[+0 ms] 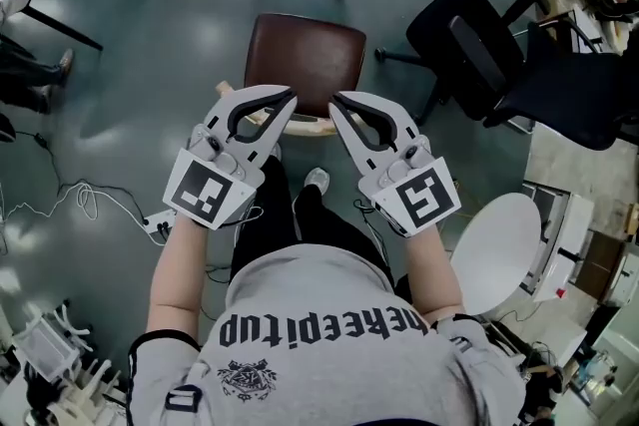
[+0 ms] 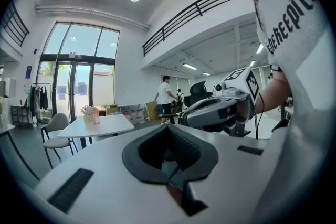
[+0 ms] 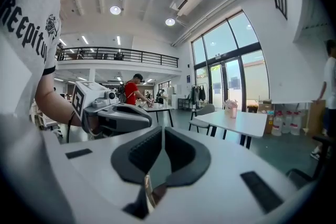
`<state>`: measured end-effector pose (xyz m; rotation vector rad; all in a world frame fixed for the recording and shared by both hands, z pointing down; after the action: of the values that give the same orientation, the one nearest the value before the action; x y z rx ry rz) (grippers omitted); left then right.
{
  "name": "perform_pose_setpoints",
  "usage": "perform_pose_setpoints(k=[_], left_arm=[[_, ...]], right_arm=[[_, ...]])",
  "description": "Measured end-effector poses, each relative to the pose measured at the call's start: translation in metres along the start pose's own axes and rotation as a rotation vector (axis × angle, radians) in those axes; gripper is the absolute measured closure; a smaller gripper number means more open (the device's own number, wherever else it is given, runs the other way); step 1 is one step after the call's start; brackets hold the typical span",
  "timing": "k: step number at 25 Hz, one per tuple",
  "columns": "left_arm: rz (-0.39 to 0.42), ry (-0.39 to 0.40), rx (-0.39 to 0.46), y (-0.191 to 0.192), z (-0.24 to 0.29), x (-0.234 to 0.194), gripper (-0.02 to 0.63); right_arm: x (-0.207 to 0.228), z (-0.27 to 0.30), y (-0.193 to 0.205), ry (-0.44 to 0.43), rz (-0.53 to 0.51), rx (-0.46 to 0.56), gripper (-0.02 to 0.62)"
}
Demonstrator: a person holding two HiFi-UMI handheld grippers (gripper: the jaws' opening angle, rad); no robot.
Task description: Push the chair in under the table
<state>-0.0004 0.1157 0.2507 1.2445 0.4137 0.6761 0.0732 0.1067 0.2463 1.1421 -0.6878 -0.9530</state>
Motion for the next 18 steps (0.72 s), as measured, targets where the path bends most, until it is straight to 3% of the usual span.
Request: perform_pose_setpoints(k=[5, 9, 18], left_arm=[[0.021, 0.054, -0.034, 0.023, 0.008, -0.008, 0.591], [0.077, 0.097, -0.108, 0.049, 0.017, -0.017, 0.589], [0.128, 0.247, -0.227, 0.111, 0.029, -0.017, 0.581]], right_arm=[[0.000, 0.015, 0.019, 0.006, 0.009, -0.049, 0.578], [0.002, 0.033, 0.036, 0.000, 0.001, -0.109, 0.520], [-0.009, 0.066, 0.090, -0.060, -0.045, -0.289, 0.471]])
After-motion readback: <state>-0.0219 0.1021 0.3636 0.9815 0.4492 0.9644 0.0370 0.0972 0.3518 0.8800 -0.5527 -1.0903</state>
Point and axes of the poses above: the fingertips, and each gripper's own axes: z forward along the fingers, x to its right, y out of its underside, the point moved 2 cm from there along -z, backward along the fingers, and after that the axes turned 7 degrees about -x, right-handed, at the moved point
